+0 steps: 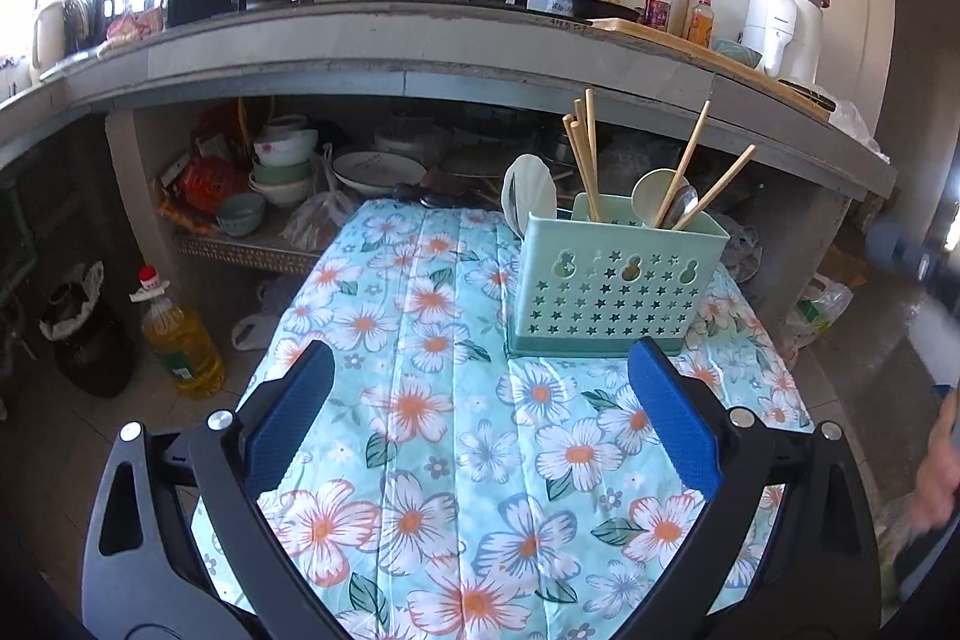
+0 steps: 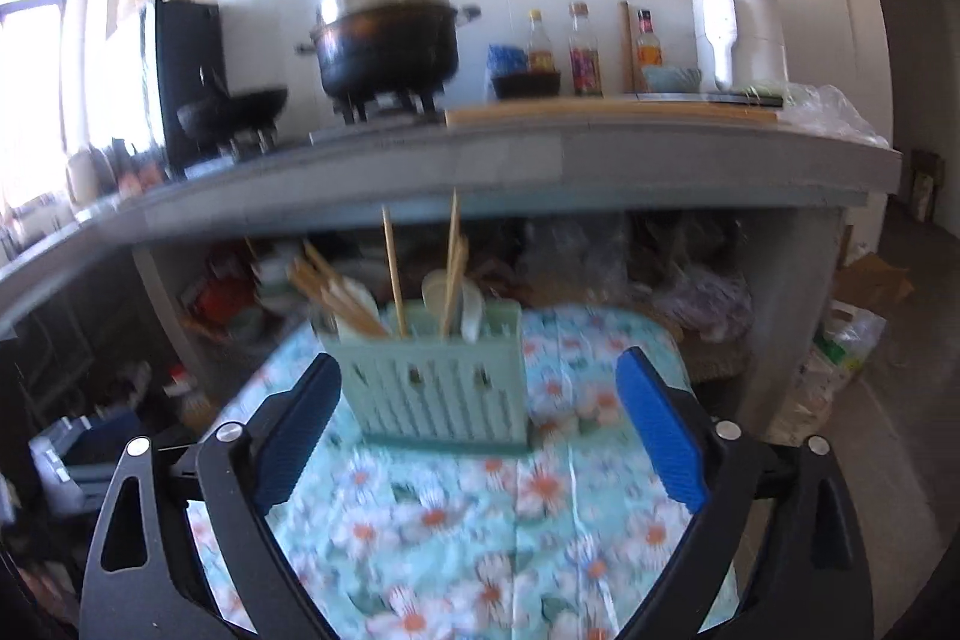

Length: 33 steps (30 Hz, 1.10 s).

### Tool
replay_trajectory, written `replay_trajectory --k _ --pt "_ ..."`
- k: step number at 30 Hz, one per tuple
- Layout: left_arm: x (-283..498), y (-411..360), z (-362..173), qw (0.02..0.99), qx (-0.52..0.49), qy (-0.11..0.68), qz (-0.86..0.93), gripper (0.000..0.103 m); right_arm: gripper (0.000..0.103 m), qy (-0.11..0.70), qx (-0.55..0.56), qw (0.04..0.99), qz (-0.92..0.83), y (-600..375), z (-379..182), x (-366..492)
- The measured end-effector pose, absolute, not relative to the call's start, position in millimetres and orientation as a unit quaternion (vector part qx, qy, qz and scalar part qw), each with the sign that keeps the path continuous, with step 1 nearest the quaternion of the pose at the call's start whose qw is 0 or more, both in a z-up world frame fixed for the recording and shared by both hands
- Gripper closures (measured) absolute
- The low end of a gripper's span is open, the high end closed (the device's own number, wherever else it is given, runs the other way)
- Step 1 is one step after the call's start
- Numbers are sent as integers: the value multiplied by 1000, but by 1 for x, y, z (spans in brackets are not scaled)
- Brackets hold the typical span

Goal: Organize utensils

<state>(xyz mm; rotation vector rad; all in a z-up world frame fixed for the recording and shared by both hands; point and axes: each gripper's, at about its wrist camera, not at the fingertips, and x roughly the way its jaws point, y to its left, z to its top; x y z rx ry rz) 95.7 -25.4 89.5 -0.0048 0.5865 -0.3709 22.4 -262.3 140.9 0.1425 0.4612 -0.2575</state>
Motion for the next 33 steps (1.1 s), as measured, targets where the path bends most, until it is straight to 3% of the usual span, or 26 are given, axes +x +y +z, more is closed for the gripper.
replay_trajectory --k 6,13,33 --pt "82 -42 91 955 56 268 -117 8 8 307 49 935 -169 -240 100 29" --pt "84 -45 93 952 90 286 -59 8 7 313 44 927 -200 -235 94 27" --pt "103 -7 96 944 59 323 30 8 7 335 35 916 -219 -240 92 34"
